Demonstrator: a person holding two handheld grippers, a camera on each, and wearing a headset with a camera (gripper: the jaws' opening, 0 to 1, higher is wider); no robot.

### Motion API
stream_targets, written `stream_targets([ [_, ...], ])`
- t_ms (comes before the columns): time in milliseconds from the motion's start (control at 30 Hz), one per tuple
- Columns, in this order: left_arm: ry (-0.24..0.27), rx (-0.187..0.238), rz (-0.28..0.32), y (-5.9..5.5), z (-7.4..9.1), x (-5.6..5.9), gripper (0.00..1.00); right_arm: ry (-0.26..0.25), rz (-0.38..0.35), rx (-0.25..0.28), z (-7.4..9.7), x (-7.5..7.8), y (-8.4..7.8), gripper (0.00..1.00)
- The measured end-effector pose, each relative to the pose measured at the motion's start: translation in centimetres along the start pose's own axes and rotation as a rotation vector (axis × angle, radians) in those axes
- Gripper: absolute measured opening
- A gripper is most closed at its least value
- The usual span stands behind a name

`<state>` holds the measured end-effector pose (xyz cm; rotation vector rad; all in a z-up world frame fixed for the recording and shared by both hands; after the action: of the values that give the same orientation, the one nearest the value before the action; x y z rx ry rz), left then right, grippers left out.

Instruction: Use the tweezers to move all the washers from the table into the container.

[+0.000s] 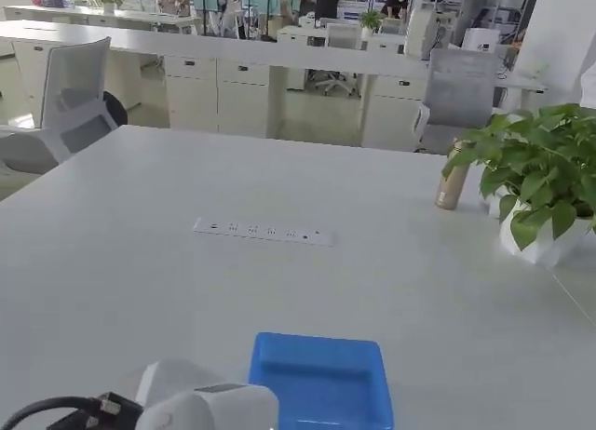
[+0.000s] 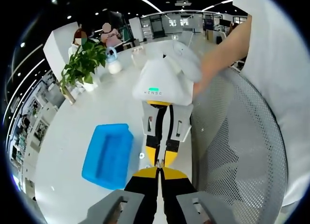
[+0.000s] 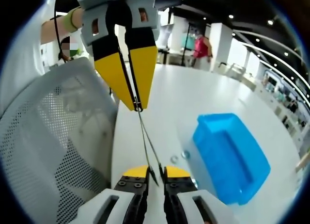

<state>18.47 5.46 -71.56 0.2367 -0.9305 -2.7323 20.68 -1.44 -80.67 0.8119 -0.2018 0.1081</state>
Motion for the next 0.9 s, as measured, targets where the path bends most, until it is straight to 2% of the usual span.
stream_targets([
  [300, -0.009, -0.024, -0.026, 0.4, -0.1, -0.6, 0.0, 0.009, -0.025, 0.03, -0.7, 0.3, 0.4, 0.07],
  [467, -0.038, -0.009, 0.006, 0.6, -0.8, -1.3, 0.0, 0.024, -0.054, 0.041, -0.6, 0.6, 0.1, 0.08],
  [633, -0.069, -0.017, 0.015, 0.9, -1.1, -1.8, 0.0, 0.045, -0.09, 0.06, -0.5, 0.8, 0.3, 0.1],
  [700, -0.085, -0.018, 0.018, 1.1, -1.3, -1.9, 0.0, 0.038, -0.08, 0.112, 0.0, 1.2, 1.2, 0.1],
  [767, -0.102, -0.021, 0.024, 1.3, -1.6, -2.1, 0.0, 0.05, -0.097, 0.14, 0.6, 1.4, 1.9, 0.1],
  [867, -0.113, -0.029, 0.033, 1.4, -1.9, -2.4, 0.0, 0.082, -0.073, 0.125, 0.9, 1.5, 1.9, 0.07],
  [900, -0.114, -0.032, 0.032, 1.4, -2.0, -2.5, 0.0, 0.095, -0.046, 0.101, 0.9, 1.5, 1.6, 0.05],
])
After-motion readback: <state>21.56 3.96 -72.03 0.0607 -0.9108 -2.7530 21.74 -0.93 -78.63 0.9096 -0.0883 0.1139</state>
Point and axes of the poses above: the centre of the closed fingertips' face, and the gripper's own axes: z roughly backward along the fingers, x roughly to its right, y roughly out of its top, the point moved 5 cm from there along z, roughly backward along the fingers, and after that the axes turned 11 degrees about z, right-handed, at the moved point
